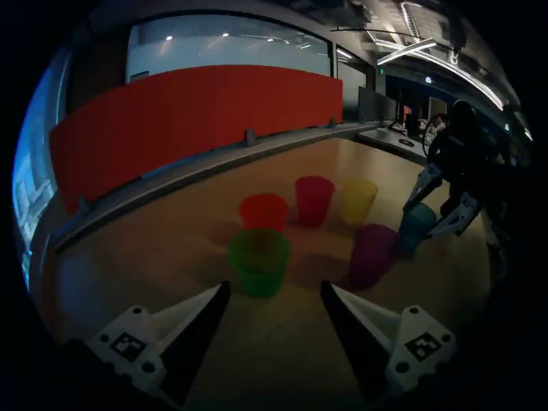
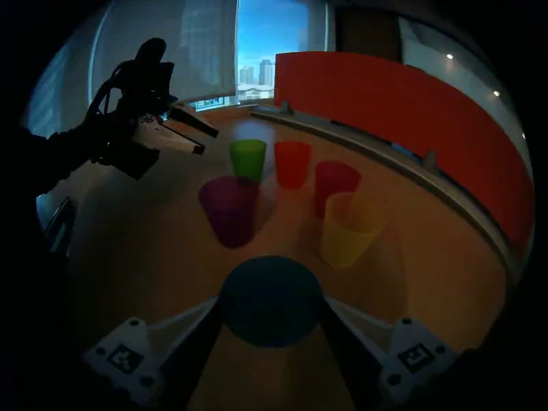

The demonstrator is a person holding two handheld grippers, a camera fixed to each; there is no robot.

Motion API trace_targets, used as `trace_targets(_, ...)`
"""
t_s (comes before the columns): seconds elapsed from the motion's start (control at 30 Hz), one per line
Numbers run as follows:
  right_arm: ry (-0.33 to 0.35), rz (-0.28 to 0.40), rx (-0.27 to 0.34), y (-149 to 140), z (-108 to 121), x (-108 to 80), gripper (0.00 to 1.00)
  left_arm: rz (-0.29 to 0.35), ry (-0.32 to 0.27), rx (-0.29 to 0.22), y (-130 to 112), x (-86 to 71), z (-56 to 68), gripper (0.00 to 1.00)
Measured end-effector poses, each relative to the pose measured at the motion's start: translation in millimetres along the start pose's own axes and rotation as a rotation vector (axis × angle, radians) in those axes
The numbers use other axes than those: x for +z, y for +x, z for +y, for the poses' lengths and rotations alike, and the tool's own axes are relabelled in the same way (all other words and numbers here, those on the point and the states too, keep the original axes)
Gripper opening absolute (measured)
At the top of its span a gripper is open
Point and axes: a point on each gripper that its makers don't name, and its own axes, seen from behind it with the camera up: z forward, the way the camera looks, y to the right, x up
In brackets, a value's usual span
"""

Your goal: Pour water

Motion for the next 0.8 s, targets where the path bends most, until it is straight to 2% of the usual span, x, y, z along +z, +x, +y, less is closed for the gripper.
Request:
trace_targets(0.33, 0.01, 0.005, -0.009, 1, 0, -0.2, 0.92, -0.029, 0.017, -0.011, -6, 13.2, -10.6, 0.98)
trace_targets(0.8, 0.022, 0.012, -0.008, 2, 0, -0.1, 0.92, -0.063, 0.009, -0.037, -14, 43.1, -20.6, 0.98)
